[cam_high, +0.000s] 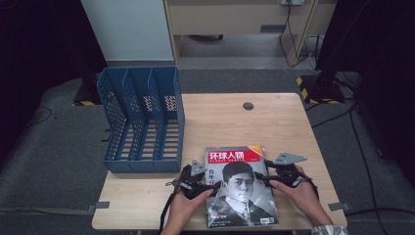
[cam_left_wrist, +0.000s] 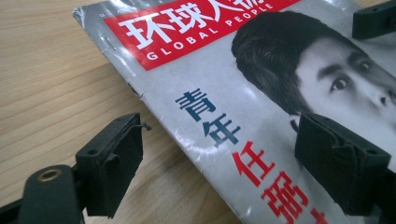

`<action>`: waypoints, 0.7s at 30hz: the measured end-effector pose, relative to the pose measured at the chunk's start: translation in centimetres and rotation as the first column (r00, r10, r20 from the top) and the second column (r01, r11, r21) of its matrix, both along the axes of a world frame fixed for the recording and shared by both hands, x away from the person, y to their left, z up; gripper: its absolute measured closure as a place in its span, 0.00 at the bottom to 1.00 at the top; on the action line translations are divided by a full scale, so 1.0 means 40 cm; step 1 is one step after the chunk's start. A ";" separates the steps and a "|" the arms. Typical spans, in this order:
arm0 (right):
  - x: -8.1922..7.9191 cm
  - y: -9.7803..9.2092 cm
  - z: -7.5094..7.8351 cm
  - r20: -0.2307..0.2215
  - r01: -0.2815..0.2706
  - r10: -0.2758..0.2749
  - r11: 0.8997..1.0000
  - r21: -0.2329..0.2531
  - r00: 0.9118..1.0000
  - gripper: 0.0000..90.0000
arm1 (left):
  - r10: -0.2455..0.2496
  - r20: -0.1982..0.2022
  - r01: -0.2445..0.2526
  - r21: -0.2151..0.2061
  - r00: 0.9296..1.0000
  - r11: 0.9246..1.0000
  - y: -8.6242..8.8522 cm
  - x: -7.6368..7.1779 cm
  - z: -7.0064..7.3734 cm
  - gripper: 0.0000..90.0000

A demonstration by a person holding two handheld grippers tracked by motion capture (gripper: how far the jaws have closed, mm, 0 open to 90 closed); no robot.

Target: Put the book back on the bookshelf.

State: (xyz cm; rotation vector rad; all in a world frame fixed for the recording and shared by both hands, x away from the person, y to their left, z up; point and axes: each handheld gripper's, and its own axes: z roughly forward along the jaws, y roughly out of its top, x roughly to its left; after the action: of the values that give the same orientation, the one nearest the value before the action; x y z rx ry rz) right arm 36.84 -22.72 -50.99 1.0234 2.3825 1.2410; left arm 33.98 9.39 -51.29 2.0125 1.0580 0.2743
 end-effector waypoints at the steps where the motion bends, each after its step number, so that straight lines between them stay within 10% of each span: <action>1: 0.000 0.000 0.000 0.000 0.000 0.000 1.000 0.000 1.000 0.37 | 0.000 0.000 0.000 0.000 1.000 1.000 0.000 0.000 0.000 0.15; 7: 0.001 0.000 -0.002 -0.001 -0.001 0.001 1.000 0.004 1.000 0.37 | -0.037 -0.072 0.031 -0.089 0.997 0.996 0.003 0.037 -0.016 0.16; 21: 0.014 0.005 -0.009 -0.023 0.001 0.000 1.000 0.024 1.000 0.25 | -0.046 -0.047 0.041 -0.111 0.998 0.993 0.028 0.039 0.060 0.49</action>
State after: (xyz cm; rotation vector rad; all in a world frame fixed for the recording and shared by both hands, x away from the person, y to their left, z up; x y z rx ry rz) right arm 37.41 -22.53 -51.36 1.0510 2.3900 1.2668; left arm 35.53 10.50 -48.90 1.9498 1.0363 0.1405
